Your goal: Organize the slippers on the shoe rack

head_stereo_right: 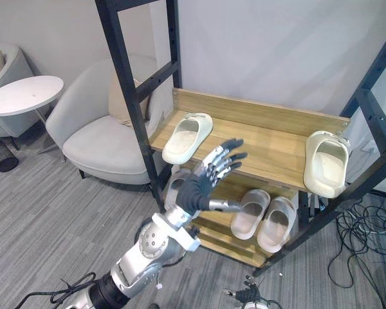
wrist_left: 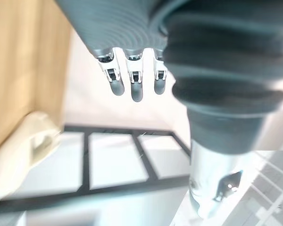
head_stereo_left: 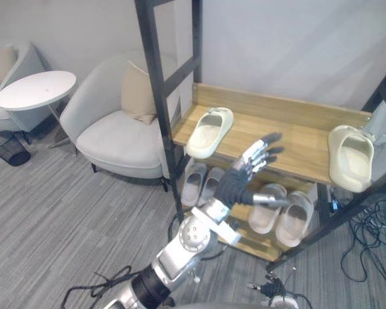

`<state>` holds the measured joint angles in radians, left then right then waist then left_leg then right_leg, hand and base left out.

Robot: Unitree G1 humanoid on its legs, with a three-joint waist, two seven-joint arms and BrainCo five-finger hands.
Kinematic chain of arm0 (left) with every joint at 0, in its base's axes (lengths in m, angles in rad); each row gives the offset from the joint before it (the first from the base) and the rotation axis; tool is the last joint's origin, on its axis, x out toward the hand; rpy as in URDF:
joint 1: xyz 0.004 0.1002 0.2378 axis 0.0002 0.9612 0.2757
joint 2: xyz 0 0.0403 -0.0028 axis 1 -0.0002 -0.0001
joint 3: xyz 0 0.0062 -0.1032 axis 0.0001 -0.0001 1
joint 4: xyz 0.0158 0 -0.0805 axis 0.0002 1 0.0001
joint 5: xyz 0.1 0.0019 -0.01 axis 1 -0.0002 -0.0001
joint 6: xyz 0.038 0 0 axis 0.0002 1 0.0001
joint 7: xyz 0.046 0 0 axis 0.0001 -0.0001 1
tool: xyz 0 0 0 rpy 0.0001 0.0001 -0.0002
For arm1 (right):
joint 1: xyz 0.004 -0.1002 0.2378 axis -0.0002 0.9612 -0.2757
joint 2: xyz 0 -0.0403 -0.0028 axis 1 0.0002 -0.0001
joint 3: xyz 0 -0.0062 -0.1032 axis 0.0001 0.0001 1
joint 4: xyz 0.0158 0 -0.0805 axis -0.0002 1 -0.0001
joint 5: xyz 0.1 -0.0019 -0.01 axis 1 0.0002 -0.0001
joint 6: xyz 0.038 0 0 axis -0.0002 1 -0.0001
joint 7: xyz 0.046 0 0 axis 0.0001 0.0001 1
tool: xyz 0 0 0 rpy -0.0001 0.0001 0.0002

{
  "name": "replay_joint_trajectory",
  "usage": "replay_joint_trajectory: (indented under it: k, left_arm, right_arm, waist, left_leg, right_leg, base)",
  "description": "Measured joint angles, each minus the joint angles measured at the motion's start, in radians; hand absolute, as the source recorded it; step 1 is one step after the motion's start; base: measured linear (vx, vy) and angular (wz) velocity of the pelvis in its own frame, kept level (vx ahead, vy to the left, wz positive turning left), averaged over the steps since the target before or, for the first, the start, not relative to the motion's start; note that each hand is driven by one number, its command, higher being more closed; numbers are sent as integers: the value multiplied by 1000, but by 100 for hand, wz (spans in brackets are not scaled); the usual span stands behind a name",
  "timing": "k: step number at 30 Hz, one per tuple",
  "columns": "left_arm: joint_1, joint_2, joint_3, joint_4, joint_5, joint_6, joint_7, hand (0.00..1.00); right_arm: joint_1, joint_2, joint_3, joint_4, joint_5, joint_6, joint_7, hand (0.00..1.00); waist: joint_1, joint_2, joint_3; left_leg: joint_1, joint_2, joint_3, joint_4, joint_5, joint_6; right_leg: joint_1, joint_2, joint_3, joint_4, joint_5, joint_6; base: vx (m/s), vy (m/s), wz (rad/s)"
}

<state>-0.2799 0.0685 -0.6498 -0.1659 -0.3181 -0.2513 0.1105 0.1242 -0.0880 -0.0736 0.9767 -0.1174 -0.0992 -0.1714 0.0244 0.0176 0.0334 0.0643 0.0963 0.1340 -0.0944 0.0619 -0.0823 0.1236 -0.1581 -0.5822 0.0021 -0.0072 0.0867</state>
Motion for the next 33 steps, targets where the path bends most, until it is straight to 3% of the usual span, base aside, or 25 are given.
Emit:
replay_joint_trajectory:
  k: [5,9,17,23,26,33]
  left_arm:
    - [-81,8,182,59,3,-7,34,0]
    - [-149,92,294,183,5,-4,62,0]
    - [-262,250,458,429,4,21,97,0]
    - [-327,320,474,514,24,23,98,0]
    - [-379,354,483,592,26,38,101,0]
    - [-416,356,510,616,27,46,101,0]
  right_arm:
    - [5,0,-1,-4,8,9,3,0]
    - [4,2,-3,-21,8,21,14,0]
    - [5,5,-15,-47,1,42,41,0]
    - [3,4,-42,-51,1,52,47,0]
    - [-4,4,-42,-62,0,51,51,0]
    - [-5,1,-43,-74,0,51,52,0]
  waist:
    - [-5,0,-12]
    - [-27,-2,-13]
    - [-43,-6,-10]
    - [-44,-2,-2]
    - [-66,5,7]
    - [-81,12,15]
  left_leg:
    - [6,4,17,1,-5,-6]
    - [6,3,34,-3,-5,-7]
    - [-16,-2,55,-6,-10,-10]
    - [-29,-3,68,-6,-11,-11]
    - [-31,-2,75,-6,-16,-10]
    - [-45,-2,72,-6,-17,-11]
  right_leg:
    - [-12,1,17,3,-7,3]
    - [-21,6,32,-10,9,-5]
    - [-35,19,54,-80,48,-7]
    - [-61,20,79,-90,65,-11]
    - [-78,20,98,-91,68,-13]
    - [-94,20,100,-91,72,-11]
  base:
    - [-14,3,-11]
    - [16,9,-13]
    - [20,8,-10]
    - [-8,16,-15]
    - [-43,21,-20]
    - [-21,12,-2]
